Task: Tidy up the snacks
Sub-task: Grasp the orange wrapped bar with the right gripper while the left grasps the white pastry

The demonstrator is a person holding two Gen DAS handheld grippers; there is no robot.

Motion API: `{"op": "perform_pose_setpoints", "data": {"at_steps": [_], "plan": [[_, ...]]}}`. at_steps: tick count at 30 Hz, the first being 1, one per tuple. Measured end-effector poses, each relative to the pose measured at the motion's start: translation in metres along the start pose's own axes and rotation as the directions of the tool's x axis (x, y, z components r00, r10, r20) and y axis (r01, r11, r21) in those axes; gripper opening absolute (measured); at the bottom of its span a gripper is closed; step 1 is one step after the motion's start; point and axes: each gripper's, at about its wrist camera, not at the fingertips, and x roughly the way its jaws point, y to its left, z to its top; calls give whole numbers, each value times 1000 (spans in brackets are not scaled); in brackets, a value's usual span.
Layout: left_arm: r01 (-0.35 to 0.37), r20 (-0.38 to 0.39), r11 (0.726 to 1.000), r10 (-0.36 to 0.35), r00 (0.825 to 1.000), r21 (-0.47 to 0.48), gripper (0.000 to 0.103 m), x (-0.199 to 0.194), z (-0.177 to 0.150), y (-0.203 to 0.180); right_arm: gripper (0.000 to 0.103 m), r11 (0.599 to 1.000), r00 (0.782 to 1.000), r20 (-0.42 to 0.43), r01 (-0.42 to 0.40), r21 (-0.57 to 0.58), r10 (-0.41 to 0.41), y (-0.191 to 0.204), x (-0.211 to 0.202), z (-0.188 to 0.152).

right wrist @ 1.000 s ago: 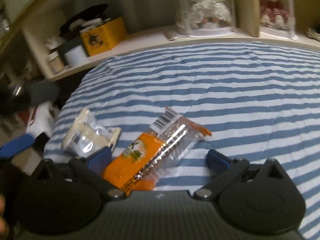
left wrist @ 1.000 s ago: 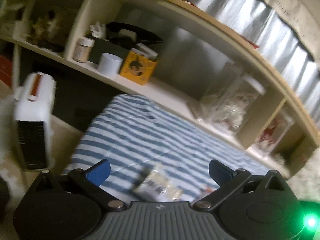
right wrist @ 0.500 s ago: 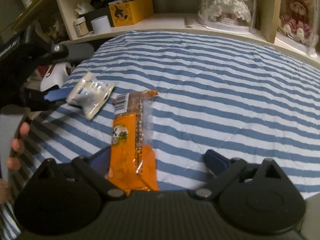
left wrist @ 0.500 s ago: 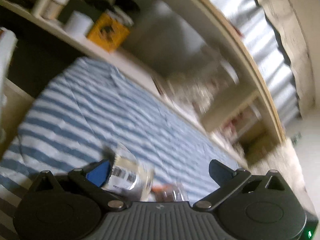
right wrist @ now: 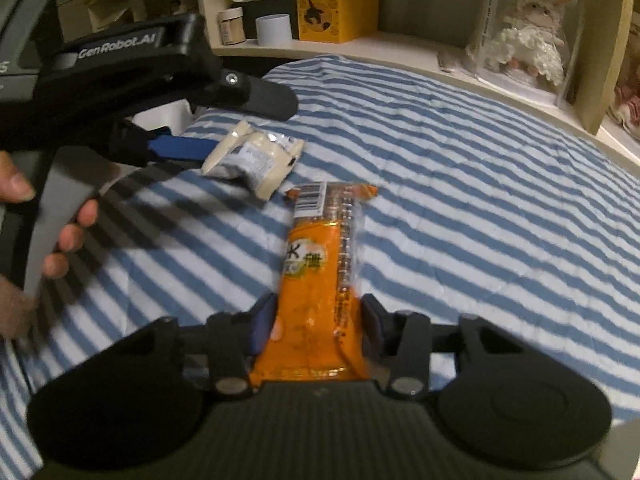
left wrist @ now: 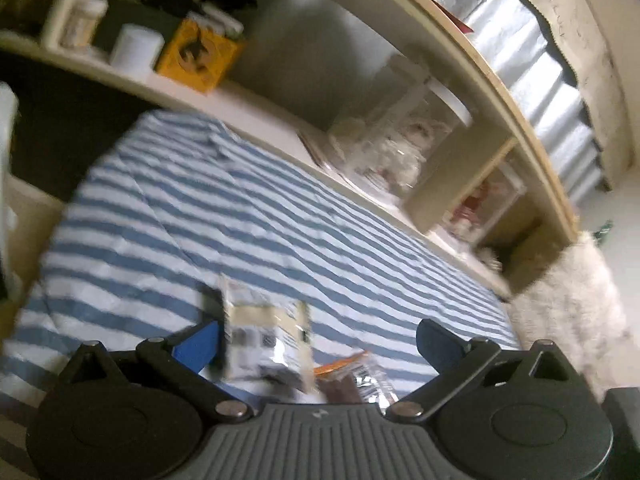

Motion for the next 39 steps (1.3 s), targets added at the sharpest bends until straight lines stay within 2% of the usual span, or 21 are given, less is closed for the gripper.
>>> {"op": "perform_pose_setpoints", "data": {"at_steps": [4, 8, 11, 14, 18, 20, 22, 24, 27, 30, 33, 35, 37, 39], "plan": [[127, -100, 992, -127, 987, -7, 103, 2, 2, -6, 51, 1000, 1000, -13, -1, 18, 2, -7, -17, -18], [165, -156, 986, -159, 975, 24, 103, -1, -1, -17, 50, 999, 999, -32, 9, 44, -8, -20, -34, -39], [145, -187, 984, -125, 974, 103, 103, -5, -2, -31, 50, 997, 999, -53, 4, 79, 1, -29, -47, -54], [130, -208, 970, -86, 974, 205, 103, -11, -2, -44, 50, 994, 998, -67, 0, 106, 8, -38, -58, -69], [-33, -108, 962, 65, 992, 269, 103, -17, 3, -47, 50, 991, 998, -68, -4, 130, 13, -46, -63, -81], [-122, -41, 951, 140, 989, 286, 103, -15, 4, -45, 50, 990, 998, -64, -12, 142, 21, -49, -65, -87], [-178, 26, 930, 179, 983, 322, 103, -9, 3, -43, 50, 989, 998, -61, -22, 150, 31, -50, -66, -91], [-181, 55, 926, 173, 983, 332, 103, -3, 1, -35, 50, 988, 998, -57, -26, 151, 35, -49, -67, -93], [-123, 49, 947, 114, 992, 297, 102, 8, 0, -23, 50, 988, 998, -54, -27, 155, 36, -51, -67, -95], [-77, -11, 951, 84, 996, 301, 102, 18, -5, -20, 50, 988, 998, -57, -24, 153, 33, -49, -66, -97], [-22, -116, 933, 68, 991, 359, 98, 22, -14, -28, 50, 988, 998, -58, -23, 154, 32, -49, -65, -96], [-23, -169, 912, 101, 980, 409, 91, 24, -19, -35, 50, 988, 998, -61, -22, 155, 32, -49, -59, -91], [-67, -163, 893, 155, 974, 446, 91, 26, -23, -40, 51, 986, 997, -65, -27, 167, 38, -51, -58, -88], [-108, -140, 890, 188, 972, 444, 91, 27, -23, -42, 53, 982, 997, -59, -31, 186, 42, -54, -56, -83]]}}
